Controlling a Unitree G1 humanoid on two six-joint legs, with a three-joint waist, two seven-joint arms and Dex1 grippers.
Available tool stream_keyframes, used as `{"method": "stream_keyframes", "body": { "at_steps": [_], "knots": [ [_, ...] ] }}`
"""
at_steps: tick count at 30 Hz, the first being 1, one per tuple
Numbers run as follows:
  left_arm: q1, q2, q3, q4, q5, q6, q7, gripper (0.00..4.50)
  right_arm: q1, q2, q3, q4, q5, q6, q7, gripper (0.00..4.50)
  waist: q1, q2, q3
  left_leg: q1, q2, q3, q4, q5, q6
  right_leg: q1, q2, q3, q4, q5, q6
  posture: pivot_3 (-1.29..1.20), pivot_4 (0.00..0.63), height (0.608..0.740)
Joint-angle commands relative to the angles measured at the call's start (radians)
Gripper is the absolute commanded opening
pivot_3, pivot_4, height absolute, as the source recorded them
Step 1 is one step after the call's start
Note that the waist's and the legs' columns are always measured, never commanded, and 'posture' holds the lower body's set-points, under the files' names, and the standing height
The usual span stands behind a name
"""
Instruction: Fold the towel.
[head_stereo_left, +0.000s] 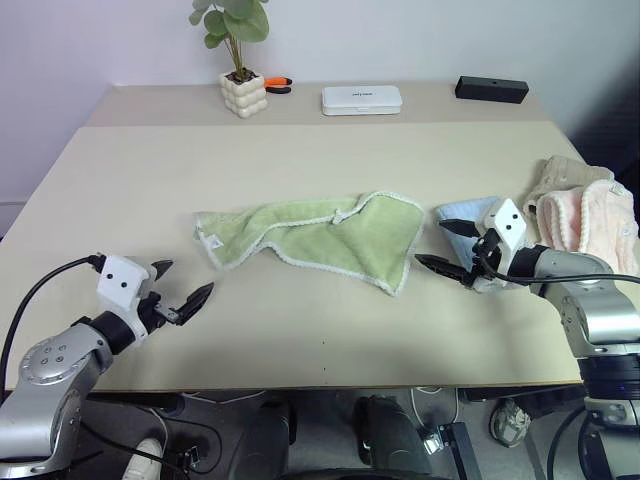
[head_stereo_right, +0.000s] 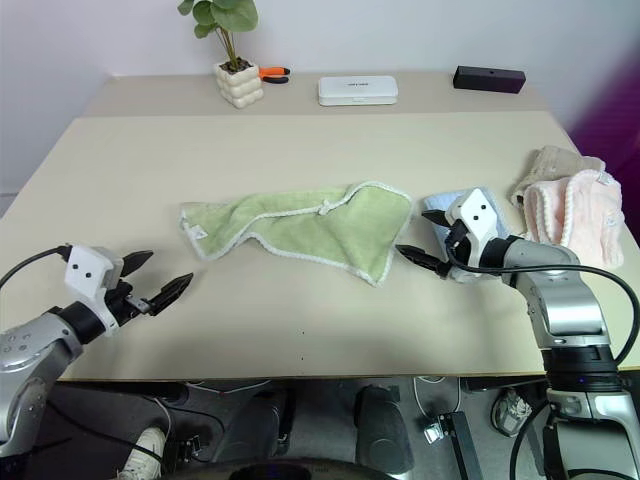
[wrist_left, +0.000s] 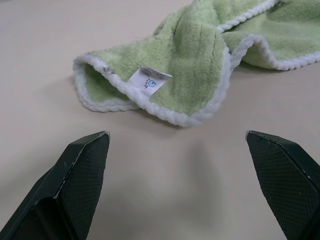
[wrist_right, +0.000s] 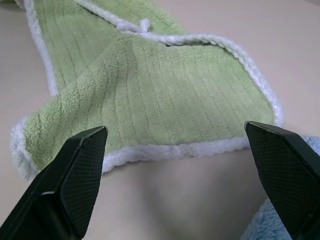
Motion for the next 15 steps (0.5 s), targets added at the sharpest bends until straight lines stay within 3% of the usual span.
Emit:
{"method": "stream_keyframes", "body": {
  "at_steps": [1,7,9,15],
  "knots": [
    [0.000,0.012,0.027,-0.029,-0.001,-0.012,-0.001,4.47,-0.022,-0.002,-0.013,-0.013,0.002,-0.020,-0.004,4.50,0.000,0.000,0.000,0.000,0.000,0.000,0.000,0.000,0.000,0.000,0.000,0.000,0.000,0.000,0.000,0.00,0.150,0.740],
    [-0.004,0.004,0.008,-0.039,0.005,-0.033,-0.012,4.47,-0.016,-0.015,-0.032,-0.041,0.016,0.002,-0.008,4.50,0.000,0.000,0.000,0.000,0.000,0.000,0.000,0.000,0.000,0.000,0.000,0.000,0.000,0.000,0.000,0.00,0.150,0.740],
    [0.012,0.041,-0.036,-0.078,-0.015,-0.009,-0.077,4.47,0.015,-0.032,-0.052,-0.060,0.051,0.045,0.013,4.50,0.002,0.000,0.000,0.000,0.000,0.000,0.000,0.000,0.000,0.000,0.000,0.000,0.000,0.000,0.000,0.00,0.150,0.740],
    [-0.032,0.142,-0.195,-0.056,0.171,-0.076,-0.092,4.47,0.102,-0.054,-0.086,-0.159,0.095,0.130,0.002,4.50,0.012,0.000,0.000,-0.001,0.000,0.003,0.000,0.000,0.000,-0.002,0.000,0.002,-0.001,0.000,0.000,0.00,0.150,0.740]
  ]
}}
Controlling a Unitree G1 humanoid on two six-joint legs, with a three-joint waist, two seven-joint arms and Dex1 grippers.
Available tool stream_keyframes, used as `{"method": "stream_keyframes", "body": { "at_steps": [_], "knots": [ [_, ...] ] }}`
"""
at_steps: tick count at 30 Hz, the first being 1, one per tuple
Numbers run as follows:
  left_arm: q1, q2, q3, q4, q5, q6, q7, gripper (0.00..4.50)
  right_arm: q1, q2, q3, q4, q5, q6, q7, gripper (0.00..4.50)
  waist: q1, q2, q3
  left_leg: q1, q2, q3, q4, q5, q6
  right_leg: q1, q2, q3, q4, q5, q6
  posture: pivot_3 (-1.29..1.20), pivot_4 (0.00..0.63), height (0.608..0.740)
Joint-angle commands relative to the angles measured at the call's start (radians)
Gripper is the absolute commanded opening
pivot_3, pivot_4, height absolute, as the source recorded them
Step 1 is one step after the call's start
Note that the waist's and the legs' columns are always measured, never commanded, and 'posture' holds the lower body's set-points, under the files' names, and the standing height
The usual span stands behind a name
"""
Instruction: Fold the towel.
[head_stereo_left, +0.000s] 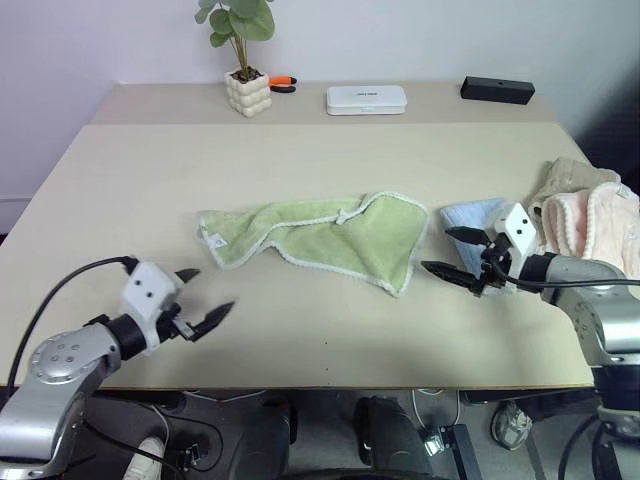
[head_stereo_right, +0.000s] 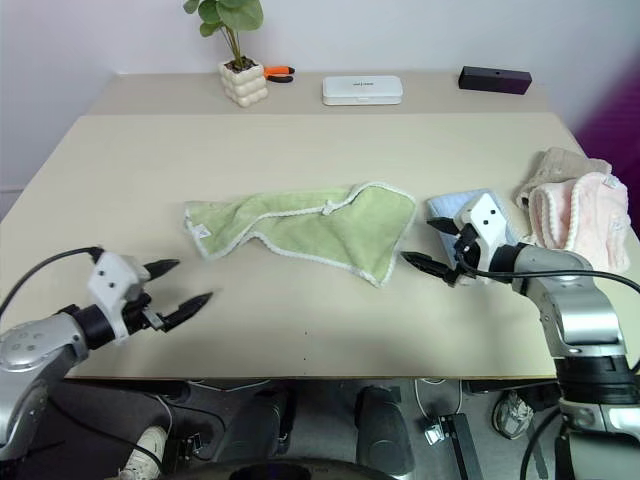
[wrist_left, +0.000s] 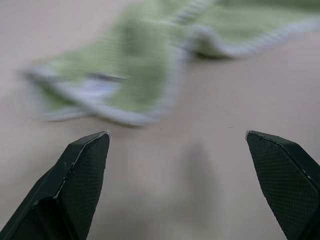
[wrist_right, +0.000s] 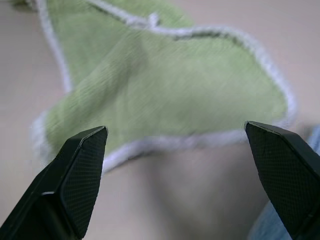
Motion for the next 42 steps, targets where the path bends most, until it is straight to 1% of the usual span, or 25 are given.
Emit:
{"method": "stream_keyframes", "body": {
  "at_steps": [1,4,6,9,15,16,17,18,21,23,24,25,27,30,33,36,39,42],
  "knots": [
    [-0.076,0.019,-0.062,0.047,0.117,-0.056,0.034,4.47,0.020,-0.012,-0.037,-0.076,0.015,0.012,-0.026,4.50,0.003,0.000,0.000,0.000,0.000,0.001,0.000,0.000,0.000,-0.001,0.000,0.001,0.000,0.000,0.000,0.00,0.150,0.740],
    [-0.162,-0.004,-0.118,0.136,0.182,-0.102,0.061,4.47,0.044,-0.004,-0.039,-0.104,0.009,0.010,-0.047,4.50,0.010,0.001,0.000,0.000,0.001,0.002,0.000,0.000,0.000,-0.001,0.002,0.002,0.001,0.001,-0.001,0.00,0.150,0.740],
    [-0.188,-0.011,-0.133,0.179,0.205,-0.131,0.065,4.47,0.053,0.002,-0.037,-0.120,0.009,0.013,-0.060,4.50,0.010,0.001,0.000,0.000,0.001,0.003,0.000,0.000,0.000,-0.002,0.002,0.003,0.001,0.001,0.000,0.00,0.150,0.740],
    [-0.272,-0.052,-0.165,0.298,0.265,-0.191,0.117,4.47,0.061,0.017,-0.039,-0.127,0.003,-0.003,-0.086,4.50,0.012,0.001,0.000,0.000,0.001,0.005,-0.001,0.000,0.000,-0.003,0.002,0.005,0.000,0.001,0.001,0.00,0.150,0.740],
    [-0.328,-0.101,-0.179,0.432,0.298,-0.293,0.131,4.47,0.077,0.055,-0.016,-0.176,0.002,0.002,-0.138,4.50,0.012,0.001,0.000,0.000,0.001,0.006,-0.001,0.000,0.000,-0.003,0.003,0.006,0.000,0.003,0.004,0.00,0.150,0.740],
    [-0.333,-0.108,-0.183,0.442,0.299,-0.305,0.131,3.90,0.085,0.060,-0.016,-0.186,0.003,0.004,-0.143,4.50,0.012,0.001,0.000,0.001,0.001,0.006,-0.001,0.000,0.000,-0.003,0.003,0.007,0.000,0.003,0.004,0.00,0.150,0.740],
    [-0.337,-0.117,-0.187,0.443,0.298,-0.308,0.129,3.70,0.095,0.061,-0.019,-0.197,0.007,0.006,-0.147,4.50,0.012,0.001,0.000,0.000,0.001,0.006,-0.001,0.000,0.000,-0.003,0.003,0.007,0.001,0.003,0.004,0.00,0.150,0.740],
    [-0.341,-0.125,-0.188,0.441,0.296,-0.312,0.127,3.24,0.103,0.062,-0.024,-0.210,0.013,0.011,-0.151,4.50,0.012,0.001,0.000,0.000,0.001,0.006,-0.001,0.000,0.000,-0.003,0.003,0.007,0.001,0.003,0.004,0.00,0.150,0.740],
    [-0.342,-0.128,-0.175,0.451,0.289,-0.330,0.113,1.72,0.117,0.068,-0.027,-0.246,0.024,0.029,-0.170,4.50,0.012,0.000,0.000,0.000,0.001,0.006,-0.001,0.000,0.000,-0.003,0.002,0.007,0.000,0.003,0.005,0.00,0.150,0.740],
    [-0.345,-0.130,-0.175,0.457,0.293,-0.343,0.111,0.78,0.129,0.066,-0.032,-0.252,0.026,0.029,-0.171,4.50,0.012,0.000,0.000,0.000,0.001,0.006,-0.001,0.000,0.000,-0.003,0.003,0.007,0.000,0.003,0.005,0.00,0.150,0.740],
    [-0.344,-0.128,-0.173,0.456,0.298,-0.352,0.115,0.21,0.135,0.062,-0.031,-0.258,0.026,0.030,-0.169,4.50,0.012,0.000,0.000,0.000,0.001,0.006,-0.001,0.000,0.000,-0.003,0.003,0.007,0.000,0.003,0.005,0.00,0.150,0.740],
    [-0.343,-0.129,-0.167,0.449,0.303,-0.355,0.125,0.09,0.133,0.056,-0.029,-0.258,0.027,0.029,-0.162,4.50,0.012,0.000,0.000,0.000,0.001,0.006,-0.001,0.000,0.000,-0.003,0.003,0.007,0.000,0.003,0.005,0.00,0.150,0.740],
    [-0.339,-0.125,-0.155,0.441,0.308,-0.364,0.136,0.09,0.121,0.051,-0.020,-0.259,0.025,0.029,-0.158,4.50,0.011,0.000,0.000,0.000,0.001,0.007,-0.001,0.000,0.000,-0.004,0.003,0.007,0.000,0.003,0.005,0.00,0.150,0.740],
    [-0.318,-0.125,-0.116,0.405,0.291,-0.383,0.154,0.09,0.059,0.043,0.012,-0.227,-0.005,0.015,-0.154,4.50,0.006,0.000,0.000,0.000,0.001,0.007,-0.001,0.000,0.000,-0.004,0.003,0.007,0.001,0.003,0.005,0.00,0.150,0.740],
    [-0.259,-0.118,-0.047,0.315,0.240,-0.351,0.150,0.09,-0.074,0.036,0.092,-0.099,-0.105,-0.029,-0.164,4.50,-0.005,0.000,0.000,0.001,0.002,0.009,-0.001,0.000,0.000,-0.004,0.003,0.009,0.001,0.004,0.004,0.00,0.150,0.740],
    [-0.190,-0.101,-0.011,0.252,0.214,-0.314,0.127,0.09,-0.225,0.078,0.143,0.074,-0.155,-0.041,-0.183,4.50,-0.013,0.000,0.000,0.001,0.002,0.009,-0.001,0.000,0.000,-0.005,0.003,0.009,0.001,0.004,0.004,0.00,0.150,0.740],
    [-0.113,-0.083,0.015,0.216,0.204,-0.292,0.104,0.09,-0.422,0.145,0.192,0.350,-0.215,-0.051,-0.209,4.50,-0.022,0.000,0.000,0.002,0.002,0.011,-0.002,0.000,0.000,-0.005,0.003,0.010,0.001,0.004,0.004,0.00,0.150,0.740],
    [-0.083,-0.077,0.031,0.206,0.201,-0.279,0.101,0.09,-0.570,0.197,0.220,0.619,-0.271,-0.103,-0.217,4.50,-0.018,0.000,0.001,0.002,0.003,0.014,-0.003,0.000,0.000,-0.007,0.004,0.013,0.001,0.004,0.003,0.00,0.150,0.740]
  ]
}}
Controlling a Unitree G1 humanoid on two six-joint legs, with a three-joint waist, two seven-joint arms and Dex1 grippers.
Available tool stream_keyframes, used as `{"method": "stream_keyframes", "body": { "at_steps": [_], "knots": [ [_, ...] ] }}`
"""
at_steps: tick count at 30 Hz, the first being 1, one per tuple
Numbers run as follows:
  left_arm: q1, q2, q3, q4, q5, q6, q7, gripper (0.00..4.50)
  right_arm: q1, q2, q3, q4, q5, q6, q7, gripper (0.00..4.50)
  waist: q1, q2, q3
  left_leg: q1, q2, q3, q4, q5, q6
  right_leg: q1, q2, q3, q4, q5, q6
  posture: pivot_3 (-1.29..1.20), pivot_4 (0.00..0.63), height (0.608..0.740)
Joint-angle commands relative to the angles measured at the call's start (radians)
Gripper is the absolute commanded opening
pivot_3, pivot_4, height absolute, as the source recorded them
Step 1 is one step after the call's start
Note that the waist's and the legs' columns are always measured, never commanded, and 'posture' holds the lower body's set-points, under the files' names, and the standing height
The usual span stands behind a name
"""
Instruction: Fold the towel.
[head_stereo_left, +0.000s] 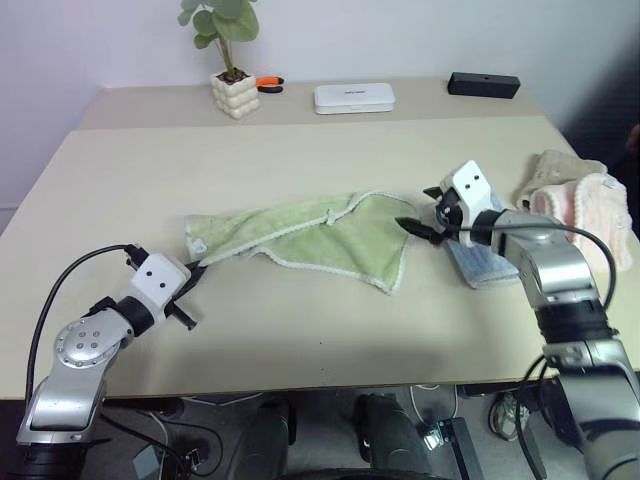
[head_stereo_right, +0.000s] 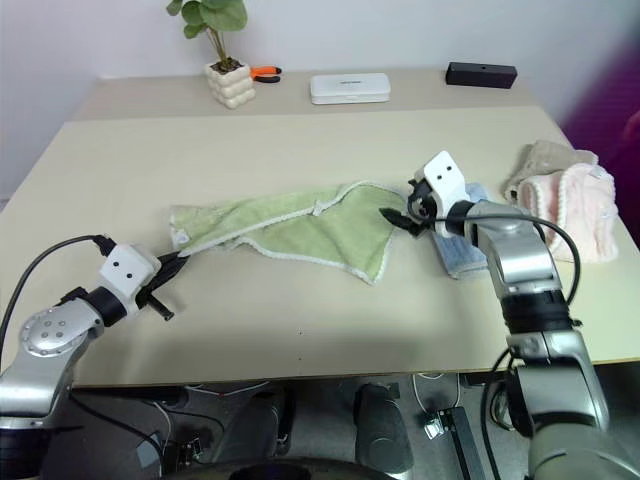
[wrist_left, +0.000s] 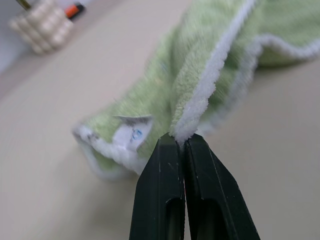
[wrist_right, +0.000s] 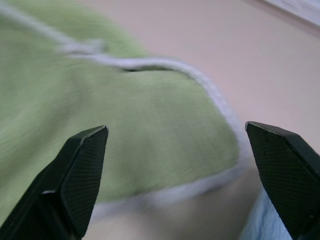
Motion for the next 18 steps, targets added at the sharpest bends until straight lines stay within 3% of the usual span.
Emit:
{"method": "stream_keyframes", "body": {
  "at_steps": [1,8,11,18],
  "knots": [
    [0.017,0.013,0.044,-0.039,-0.017,0.016,-0.004,0.09,-0.139,0.042,0.021,0.270,-0.065,-0.085,-0.008,4.50,0.006,0.000,0.000,0.000,0.000,0.000,0.000,0.000,0.000,0.000,0.000,0.000,0.000,0.000,0.000,0.00,0.150,0.740],
    [0.059,0.004,0.041,-0.064,-0.014,0.021,-0.002,0.09,-0.347,0.114,0.046,0.718,-0.163,-0.220,-0.021,4.50,-0.002,0.000,0.000,-0.001,0.000,0.004,-0.001,0.000,0.000,-0.001,0.000,0.003,-0.001,0.001,0.002,0.00,0.150,0.740],
    [0.075,-0.001,0.046,-0.054,-0.014,0.005,-0.002,0.00,-0.381,0.115,0.030,0.787,-0.169,-0.228,-0.006,3.70,-0.002,0.000,0.000,0.000,0.000,0.005,-0.001,0.000,0.000,-0.002,0.000,0.004,0.000,0.001,0.002,0.00,0.150,0.740],
    [0.092,-0.004,0.039,-0.016,-0.008,-0.038,-0.008,0.00,-0.401,0.113,-0.008,0.812,-0.163,-0.239,0.022,0.24,-0.002,0.000,0.000,0.000,0.000,0.005,-0.001,0.000,0.000,-0.002,0.000,0.004,0.000,0.001,0.002,0.00,0.150,0.740]
  ]
}}
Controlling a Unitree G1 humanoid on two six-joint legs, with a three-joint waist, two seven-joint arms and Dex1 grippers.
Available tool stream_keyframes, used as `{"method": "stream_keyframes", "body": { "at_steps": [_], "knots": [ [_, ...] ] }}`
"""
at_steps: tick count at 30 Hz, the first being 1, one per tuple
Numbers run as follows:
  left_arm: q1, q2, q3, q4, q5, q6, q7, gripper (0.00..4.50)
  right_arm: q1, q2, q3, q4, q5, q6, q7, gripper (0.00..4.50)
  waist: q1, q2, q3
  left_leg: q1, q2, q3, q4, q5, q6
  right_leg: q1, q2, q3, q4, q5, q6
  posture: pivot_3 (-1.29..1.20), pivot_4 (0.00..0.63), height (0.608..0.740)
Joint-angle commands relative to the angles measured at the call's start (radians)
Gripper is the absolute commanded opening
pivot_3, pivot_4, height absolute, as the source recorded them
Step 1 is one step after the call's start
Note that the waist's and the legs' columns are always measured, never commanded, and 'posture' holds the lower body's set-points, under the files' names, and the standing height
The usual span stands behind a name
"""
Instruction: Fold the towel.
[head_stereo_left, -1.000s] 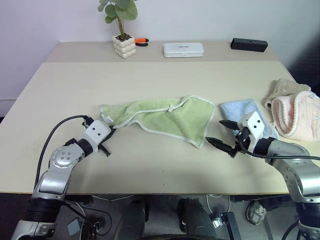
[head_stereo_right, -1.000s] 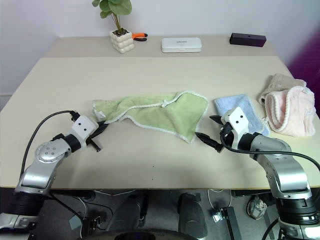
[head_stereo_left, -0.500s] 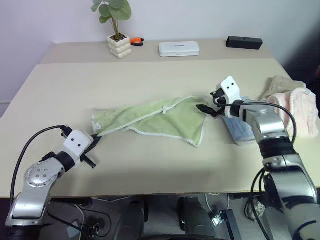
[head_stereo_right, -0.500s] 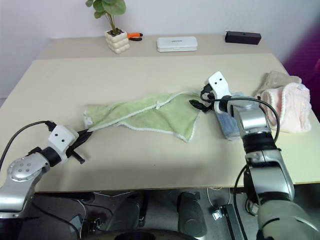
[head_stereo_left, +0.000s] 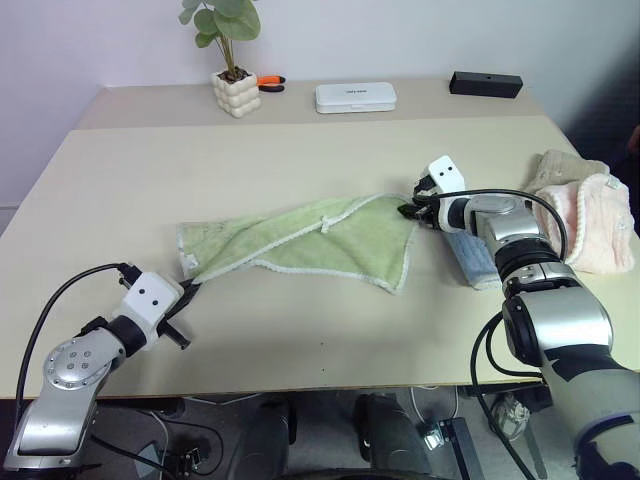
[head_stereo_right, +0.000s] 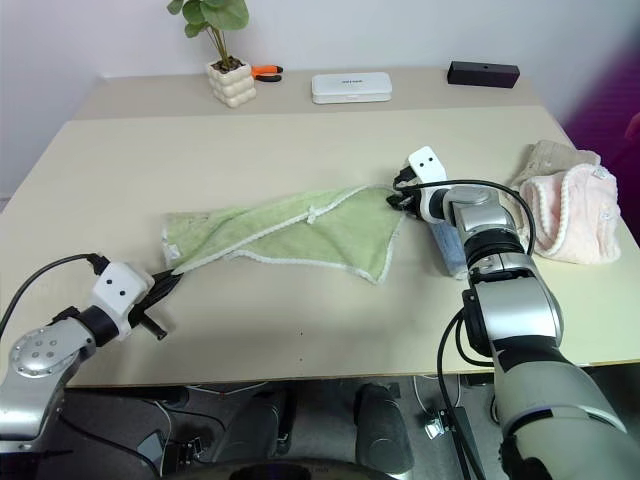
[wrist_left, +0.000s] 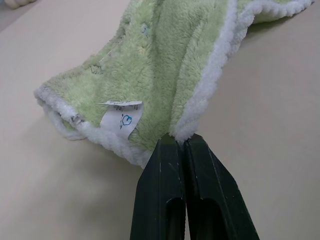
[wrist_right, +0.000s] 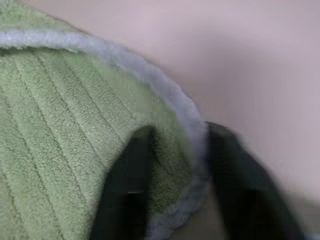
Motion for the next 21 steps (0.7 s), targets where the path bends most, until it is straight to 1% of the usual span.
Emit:
{"method": "stream_keyframes", "body": {
  "at_steps": [1,4,6,7,8,10,12,14,15,17,19,21],
  "knots": [
    [0.003,0.002,0.016,0.009,-0.003,-0.037,-0.011,0.00,-0.028,-0.011,-0.027,-0.004,-0.002,-0.019,0.001,0.06,-0.001,0.000,0.000,0.000,0.000,0.000,0.000,0.000,0.000,0.000,0.000,0.000,0.000,0.000,0.000,0.00,0.150,0.740],
    [-0.039,-0.002,0.031,0.040,-0.038,-0.041,-0.021,0.00,-0.036,-0.024,-0.035,-0.040,-0.008,-0.066,-0.015,0.06,0.000,0.000,0.000,0.000,0.000,0.000,0.000,0.000,0.000,0.000,0.000,0.000,0.000,0.000,0.000,0.00,0.150,0.740],
    [-0.130,-0.003,0.045,0.092,-0.060,-0.041,-0.013,0.00,-0.051,-0.041,-0.022,-0.066,-0.036,-0.131,-0.041,0.06,0.005,0.001,0.001,0.000,0.000,0.000,0.000,0.000,0.000,-0.001,0.000,0.000,0.000,0.000,0.000,0.00,0.150,0.740],
    [-0.243,-0.003,0.055,0.161,-0.062,-0.042,0.018,0.00,-0.072,-0.056,-0.012,-0.079,-0.061,-0.184,-0.064,0.06,0.009,0.001,0.001,0.000,0.000,0.000,0.000,0.000,0.000,-0.001,0.000,0.000,0.001,0.000,0.001,0.00,0.150,0.740],
    [-0.324,-0.003,0.061,0.215,-0.061,-0.046,0.040,0.00,-0.088,-0.065,-0.006,-0.084,-0.078,-0.221,-0.081,0.06,0.013,0.002,0.003,-0.001,0.000,0.000,0.000,0.001,-0.001,-0.001,0.000,0.000,0.001,0.002,0.001,0.00,0.150,0.740],
    [-0.599,0.008,0.076,0.408,-0.031,-0.077,0.140,0.00,-0.158,-0.089,-0.018,-0.097,-0.091,-0.287,-0.120,0.06,0.010,0.002,0.004,-0.002,0.000,-0.001,0.001,0.002,-0.004,-0.003,0.001,0.000,0.001,0.006,0.003,0.00,0.150,0.740],
    [-0.797,0.029,0.086,0.549,-0.021,-0.119,0.184,0.00,-0.213,-0.107,-0.037,-0.119,-0.083,-0.318,-0.126,0.06,0.001,0.000,0.006,-0.005,0.000,-0.001,0.003,0.004,-0.005,-0.005,0.002,0.000,0.002,0.008,0.004,0.00,0.150,0.740],
    [-0.908,0.051,0.093,0.639,-0.018,-0.158,0.196,0.00,-0.237,-0.119,-0.051,-0.161,-0.065,-0.327,-0.102,0.06,-0.010,0.000,0.005,-0.008,0.000,0.001,0.003,0.004,-0.006,-0.008,0.001,0.001,0.001,0.011,0.006,0.00,0.150,0.740],
    [-0.946,0.063,0.101,0.670,-0.030,-0.171,0.188,0.00,-0.233,-0.126,-0.059,-0.211,-0.046,-0.324,-0.068,0.06,-0.022,0.000,0.005,-0.009,0.000,0.003,0.003,0.004,-0.006,-0.011,0.001,0.002,0.001,0.011,0.006,0.00,0.150,0.740],
    [-0.975,0.080,0.115,0.699,-0.051,-0.186,0.162,0.00,-0.208,-0.135,-0.071,-0.306,-0.014,-0.303,-0.011,0.06,-0.031,-0.001,0.004,-0.009,0.000,0.005,-0.001,0.004,-0.008,-0.013,0.000,0.002,0.000,0.010,0.006,0.00,0.150,0.740],
    [-0.902,0.114,0.156,0.653,-0.115,-0.172,0.066,0.00,-0.080,-0.163,-0.083,-0.568,0.083,-0.217,0.118,0.06,-0.040,-0.002,0.003,-0.006,-0.001,0.008,-0.009,0.004,-0.007,-0.015,-0.003,0.002,-0.001,0.010,0.006,0.00,0.150,0.740],
    [-0.780,0.144,0.206,0.579,-0.187,-0.120,-0.024,0.00,0.069,-0.199,-0.088,-0.820,0.168,-0.113,0.211,0.06,-0.049,-0.001,0.003,-0.007,-0.001,0.009,-0.011,0.003,-0.006,-0.018,-0.003,0.002,-0.001,0.010,0.007,0.00,0.150,0.740]
  ]
}}
